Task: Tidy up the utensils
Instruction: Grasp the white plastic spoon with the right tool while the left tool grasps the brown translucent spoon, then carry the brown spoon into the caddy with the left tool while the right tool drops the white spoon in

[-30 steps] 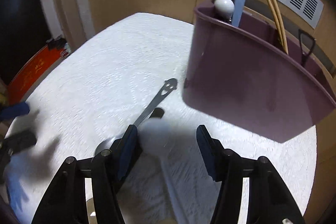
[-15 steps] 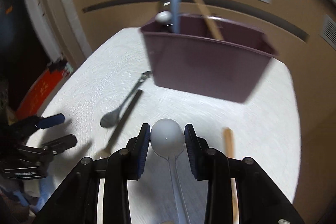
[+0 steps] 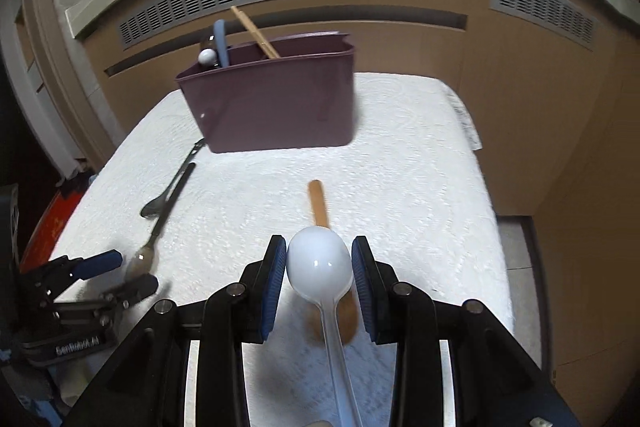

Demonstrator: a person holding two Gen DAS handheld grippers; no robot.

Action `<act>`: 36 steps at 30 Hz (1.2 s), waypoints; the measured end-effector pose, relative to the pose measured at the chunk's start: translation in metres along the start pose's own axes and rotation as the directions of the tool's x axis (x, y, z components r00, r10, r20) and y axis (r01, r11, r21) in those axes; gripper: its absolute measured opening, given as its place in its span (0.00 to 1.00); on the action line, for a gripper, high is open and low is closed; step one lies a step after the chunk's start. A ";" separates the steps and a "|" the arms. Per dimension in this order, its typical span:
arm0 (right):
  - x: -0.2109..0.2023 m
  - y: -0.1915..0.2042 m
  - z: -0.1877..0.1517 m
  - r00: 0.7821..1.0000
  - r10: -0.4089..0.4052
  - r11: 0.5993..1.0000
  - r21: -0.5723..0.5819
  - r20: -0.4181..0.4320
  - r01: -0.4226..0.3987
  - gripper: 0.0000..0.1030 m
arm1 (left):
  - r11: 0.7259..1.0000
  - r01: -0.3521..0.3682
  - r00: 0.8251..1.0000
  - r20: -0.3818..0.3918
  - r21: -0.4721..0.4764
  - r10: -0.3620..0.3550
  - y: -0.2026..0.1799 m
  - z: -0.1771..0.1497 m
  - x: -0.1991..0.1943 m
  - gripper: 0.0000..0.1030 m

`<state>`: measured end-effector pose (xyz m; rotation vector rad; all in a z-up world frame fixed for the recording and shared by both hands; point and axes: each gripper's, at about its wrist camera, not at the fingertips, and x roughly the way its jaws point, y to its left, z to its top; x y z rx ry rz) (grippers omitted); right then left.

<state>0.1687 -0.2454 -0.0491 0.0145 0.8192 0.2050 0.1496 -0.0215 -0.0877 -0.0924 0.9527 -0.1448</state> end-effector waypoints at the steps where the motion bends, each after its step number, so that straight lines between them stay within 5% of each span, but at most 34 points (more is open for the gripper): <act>1: -0.001 -0.001 -0.001 1.000 -0.002 1.000 0.000 0.003 0.002 0.30 | 1.000 -0.013 1.000 0.001 0.002 0.013 -0.001 0.000 0.002 0.65; 9: -0.004 -0.005 -0.007 1.000 0.005 1.000 -0.002 0.008 -0.005 0.30 | 0.999 -0.021 1.000 0.009 -0.026 0.021 0.005 0.002 0.004 0.57; 17: 0.002 -0.003 -0.013 1.000 -0.005 1.000 0.000 -0.015 0.005 0.30 | 1.000 0.002 0.999 0.040 -0.015 -0.001 0.013 -0.003 -0.003 0.33; 21: 0.001 0.000 -0.014 1.000 -0.014 1.000 -0.005 -0.011 0.014 0.30 | 1.000 0.011 0.996 0.091 -0.002 -0.011 0.012 -0.003 -0.018 0.33; 29: -0.025 0.005 -0.007 0.998 0.006 1.000 -0.018 0.059 -0.004 0.30 | 0.994 -0.001 0.957 0.287 0.113 -0.032 -0.008 0.009 -0.090 0.33; 36: -0.052 0.008 -0.001 0.992 0.059 0.998 -0.014 0.109 -0.058 0.30 | 0.988 0.007 0.936 0.348 0.152 -0.060 -0.017 0.013 -0.118 0.32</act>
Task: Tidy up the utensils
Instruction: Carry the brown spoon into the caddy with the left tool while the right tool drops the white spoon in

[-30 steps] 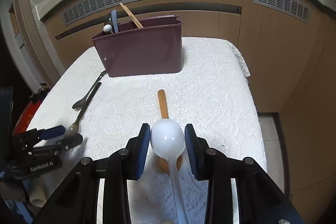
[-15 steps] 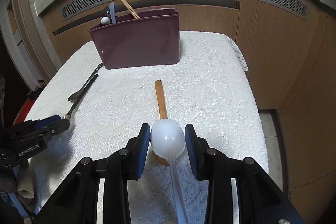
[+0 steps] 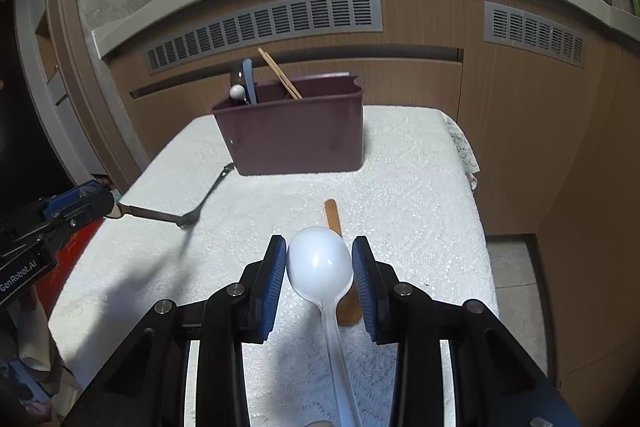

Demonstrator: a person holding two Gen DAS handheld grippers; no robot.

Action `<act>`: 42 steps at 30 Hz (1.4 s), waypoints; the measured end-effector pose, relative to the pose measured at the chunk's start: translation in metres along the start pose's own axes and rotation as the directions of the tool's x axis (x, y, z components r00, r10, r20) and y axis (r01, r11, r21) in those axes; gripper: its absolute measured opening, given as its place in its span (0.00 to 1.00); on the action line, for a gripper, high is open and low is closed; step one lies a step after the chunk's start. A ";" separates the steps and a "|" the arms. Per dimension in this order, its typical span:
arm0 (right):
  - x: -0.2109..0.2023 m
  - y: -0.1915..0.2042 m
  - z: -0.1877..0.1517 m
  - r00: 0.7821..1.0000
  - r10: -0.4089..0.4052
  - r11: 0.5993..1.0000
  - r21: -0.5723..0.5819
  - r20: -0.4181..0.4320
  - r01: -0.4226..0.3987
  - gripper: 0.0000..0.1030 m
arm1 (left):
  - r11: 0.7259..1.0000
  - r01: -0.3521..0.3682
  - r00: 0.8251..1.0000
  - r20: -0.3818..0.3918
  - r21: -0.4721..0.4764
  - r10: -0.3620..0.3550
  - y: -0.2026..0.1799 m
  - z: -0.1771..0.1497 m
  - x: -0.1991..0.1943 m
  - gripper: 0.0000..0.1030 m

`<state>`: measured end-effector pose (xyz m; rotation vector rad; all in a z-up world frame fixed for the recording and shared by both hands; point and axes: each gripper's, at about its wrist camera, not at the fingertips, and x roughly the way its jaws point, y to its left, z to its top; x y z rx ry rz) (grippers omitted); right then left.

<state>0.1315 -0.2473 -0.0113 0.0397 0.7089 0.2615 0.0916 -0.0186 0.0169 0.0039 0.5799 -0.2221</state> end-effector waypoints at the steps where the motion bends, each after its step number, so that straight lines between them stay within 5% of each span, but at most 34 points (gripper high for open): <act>1: -0.003 0.000 0.001 1.000 0.002 1.000 -0.002 0.005 -0.002 0.30 | 1.000 0.003 1.000 0.007 0.002 -0.003 -0.001 0.001 -0.003 0.31; 5: -0.019 0.003 0.007 0.999 0.016 1.000 -0.003 0.034 -0.016 0.30 | 1.000 0.011 0.999 0.030 0.008 -0.011 -0.005 0.005 -0.016 0.29; 8: -0.029 0.005 0.013 0.998 0.024 1.000 -0.004 0.057 -0.024 0.30 | 1.000 0.016 0.999 0.050 0.019 -0.017 -0.008 0.009 -0.028 0.17; 15: -0.048 0.010 0.017 0.995 0.024 1.000 -0.019 0.094 -0.023 0.30 | 1.000 0.017 0.998 0.067 0.014 -0.018 -0.006 0.011 -0.041 0.17; 22: -0.055 0.013 0.017 0.994 0.018 0.999 -0.029 0.106 -0.015 0.30 | 0.999 0.037 0.999 0.036 0.005 -0.037 -0.003 0.011 -0.040 0.17; 25: -0.055 0.012 0.016 0.995 0.014 1.000 -0.028 0.101 -0.011 0.30 | 0.994 0.100 0.994 -0.040 0.048 -0.098 -0.008 0.010 -0.025 0.17; 27: -0.056 0.011 0.015 0.995 0.013 1.000 -0.025 0.097 -0.010 0.30 | 0.981 0.175 0.976 -0.144 0.085 -0.161 -0.016 0.007 -0.006 0.19; 31: -0.057 0.005 0.008 0.996 -0.009 1.000 -0.017 0.086 0.010 0.30 | 0.953 0.288 0.903 -0.360 0.096 -0.237 -0.031 -0.011 0.046 0.37; 33: -0.057 0.000 0.003 0.997 -0.030 0.999 -0.009 0.075 0.030 0.30 | 0.949 0.306 0.870 -0.426 0.076 -0.246 -0.031 -0.022 0.073 0.37; 38: -0.060 -0.019 -0.011 0.996 -0.079 0.997 0.022 0.037 0.078 0.30 | 0.947 0.306 0.796 -0.519 -0.098 -0.311 -0.003 -0.043 0.114 0.37; 42: -0.059 -0.029 -0.018 0.995 -0.097 0.995 0.033 0.014 0.096 0.30 | 0.930 0.352 0.760 -0.549 -0.103 -0.349 0.004 -0.062 0.097 0.44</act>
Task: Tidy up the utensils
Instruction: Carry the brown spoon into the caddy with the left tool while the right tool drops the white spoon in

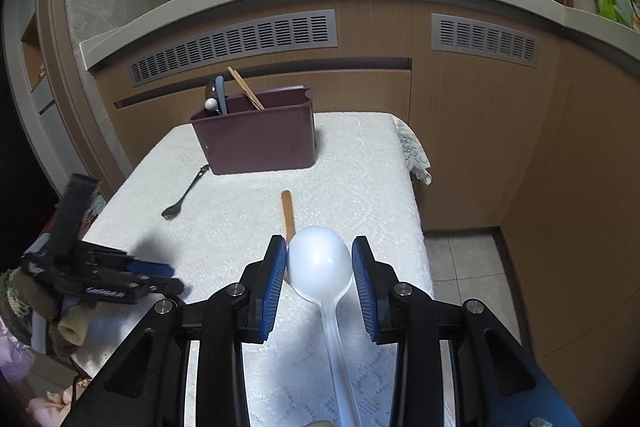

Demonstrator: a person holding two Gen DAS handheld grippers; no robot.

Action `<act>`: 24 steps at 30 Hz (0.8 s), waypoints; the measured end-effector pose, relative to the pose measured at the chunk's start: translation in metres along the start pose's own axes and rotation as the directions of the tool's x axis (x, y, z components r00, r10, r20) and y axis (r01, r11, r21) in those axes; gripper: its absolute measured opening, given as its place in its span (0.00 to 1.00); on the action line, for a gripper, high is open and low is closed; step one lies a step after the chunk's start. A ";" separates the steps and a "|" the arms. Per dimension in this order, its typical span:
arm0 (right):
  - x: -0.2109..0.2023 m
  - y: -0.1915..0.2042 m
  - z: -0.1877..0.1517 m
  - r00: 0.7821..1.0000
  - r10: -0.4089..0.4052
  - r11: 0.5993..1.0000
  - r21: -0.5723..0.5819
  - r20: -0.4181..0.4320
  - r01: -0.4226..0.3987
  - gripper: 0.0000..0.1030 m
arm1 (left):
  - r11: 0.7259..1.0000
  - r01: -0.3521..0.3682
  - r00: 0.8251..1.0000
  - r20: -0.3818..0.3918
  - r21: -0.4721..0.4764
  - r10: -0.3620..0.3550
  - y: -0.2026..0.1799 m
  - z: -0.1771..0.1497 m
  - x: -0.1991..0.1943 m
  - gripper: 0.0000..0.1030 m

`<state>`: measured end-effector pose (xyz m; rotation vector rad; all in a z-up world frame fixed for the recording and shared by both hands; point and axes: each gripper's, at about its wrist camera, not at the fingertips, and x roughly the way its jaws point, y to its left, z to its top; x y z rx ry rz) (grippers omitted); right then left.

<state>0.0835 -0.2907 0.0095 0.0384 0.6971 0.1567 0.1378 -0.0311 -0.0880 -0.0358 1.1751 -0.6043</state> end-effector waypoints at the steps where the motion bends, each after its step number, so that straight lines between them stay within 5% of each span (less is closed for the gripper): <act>1: 0.002 -0.001 0.000 1.000 0.000 1.000 0.002 -0.005 0.000 0.30 | 1.000 0.004 1.000 -0.009 0.013 -0.004 -0.004 -0.006 -0.003 0.50; 4: 0.006 -0.004 -0.002 1.000 0.003 1.000 0.007 -0.017 -0.003 0.30 | 0.994 0.011 0.997 -0.071 0.110 -0.003 -0.028 -0.039 -0.009 0.60; 7: 0.007 -0.003 -0.004 1.000 0.013 1.000 0.008 -0.023 -0.013 0.30 | 0.970 -0.024 0.994 -0.098 0.241 0.049 -0.058 -0.060 -0.010 0.60; 11: 0.010 -0.002 -0.005 0.999 0.028 1.000 0.008 -0.030 -0.028 0.30 | 0.927 -0.053 0.995 -0.061 0.370 0.081 -0.095 -0.052 -0.006 0.60; 16: 0.004 -0.005 -0.008 0.999 0.025 1.000 0.006 -0.025 -0.025 0.30 | 0.923 -0.062 0.990 -0.093 0.380 0.104 -0.103 -0.013 0.024 0.45; 24: 0.000 -0.009 -0.012 1.000 0.018 1.000 0.010 -0.021 -0.017 0.30 | 0.888 -0.160 0.977 -0.061 0.432 0.205 -0.124 -0.005 0.045 0.35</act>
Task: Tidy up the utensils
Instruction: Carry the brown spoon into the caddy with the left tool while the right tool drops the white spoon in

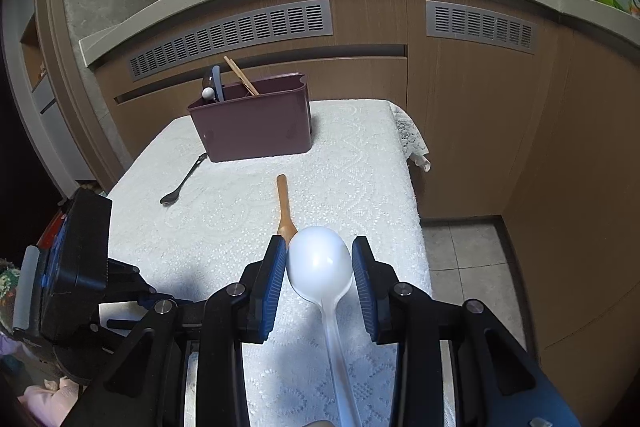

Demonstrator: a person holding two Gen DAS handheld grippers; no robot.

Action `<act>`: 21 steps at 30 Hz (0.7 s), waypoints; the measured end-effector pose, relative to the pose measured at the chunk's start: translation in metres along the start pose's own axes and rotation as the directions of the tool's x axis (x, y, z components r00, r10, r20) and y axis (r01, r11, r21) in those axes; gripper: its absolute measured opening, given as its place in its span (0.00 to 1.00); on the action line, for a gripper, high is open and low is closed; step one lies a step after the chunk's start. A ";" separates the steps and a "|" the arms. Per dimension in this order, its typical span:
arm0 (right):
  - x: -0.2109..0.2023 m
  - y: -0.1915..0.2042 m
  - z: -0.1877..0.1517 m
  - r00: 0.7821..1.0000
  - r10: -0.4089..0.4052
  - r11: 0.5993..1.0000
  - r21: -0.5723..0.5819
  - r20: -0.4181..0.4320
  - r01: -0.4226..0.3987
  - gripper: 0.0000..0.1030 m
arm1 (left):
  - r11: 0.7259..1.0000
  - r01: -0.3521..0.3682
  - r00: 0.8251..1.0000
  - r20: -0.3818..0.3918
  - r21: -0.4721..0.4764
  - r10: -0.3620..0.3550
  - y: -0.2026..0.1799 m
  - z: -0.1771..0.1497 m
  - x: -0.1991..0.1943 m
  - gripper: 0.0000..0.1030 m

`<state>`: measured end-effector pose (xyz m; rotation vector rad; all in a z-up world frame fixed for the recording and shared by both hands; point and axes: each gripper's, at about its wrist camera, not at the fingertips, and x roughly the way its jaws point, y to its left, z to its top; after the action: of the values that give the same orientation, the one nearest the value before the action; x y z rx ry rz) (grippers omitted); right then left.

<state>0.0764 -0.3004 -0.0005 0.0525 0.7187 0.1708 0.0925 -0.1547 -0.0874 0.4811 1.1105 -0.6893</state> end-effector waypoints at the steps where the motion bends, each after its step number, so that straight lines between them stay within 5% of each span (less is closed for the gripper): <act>1: 0.000 0.000 0.000 1.000 0.004 1.000 0.004 -0.001 -0.004 0.30 | 1.000 -0.015 1.000 0.019 -0.012 0.015 -0.003 0.000 -0.003 0.35; 7: -0.002 0.003 0.000 1.000 0.019 1.000 0.002 0.008 -0.019 0.30 | 0.988 -0.030 0.980 0.188 -0.150 0.058 0.016 -0.017 -0.041 0.35; 11: -0.003 0.008 0.002 0.999 0.040 0.999 -0.001 0.019 -0.040 0.30 | 0.969 -0.056 0.935 0.329 -0.239 0.135 0.024 -0.026 -0.078 0.35; 18: 0.003 0.023 0.014 0.996 0.081 0.997 -0.014 0.028 -0.081 0.30 | 0.950 -0.028 0.878 0.446 -0.310 0.171 0.040 -0.026 -0.118 0.34; 21: -0.001 0.029 0.036 0.992 0.103 0.994 -0.034 0.069 -0.101 0.30 | 0.942 0.004 0.832 0.524 -0.335 0.183 0.057 -0.008 -0.146 0.33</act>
<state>0.0954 -0.2721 0.0308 0.0661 0.6434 0.2764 0.0881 -0.0715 0.0454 0.0355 0.6248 -0.4988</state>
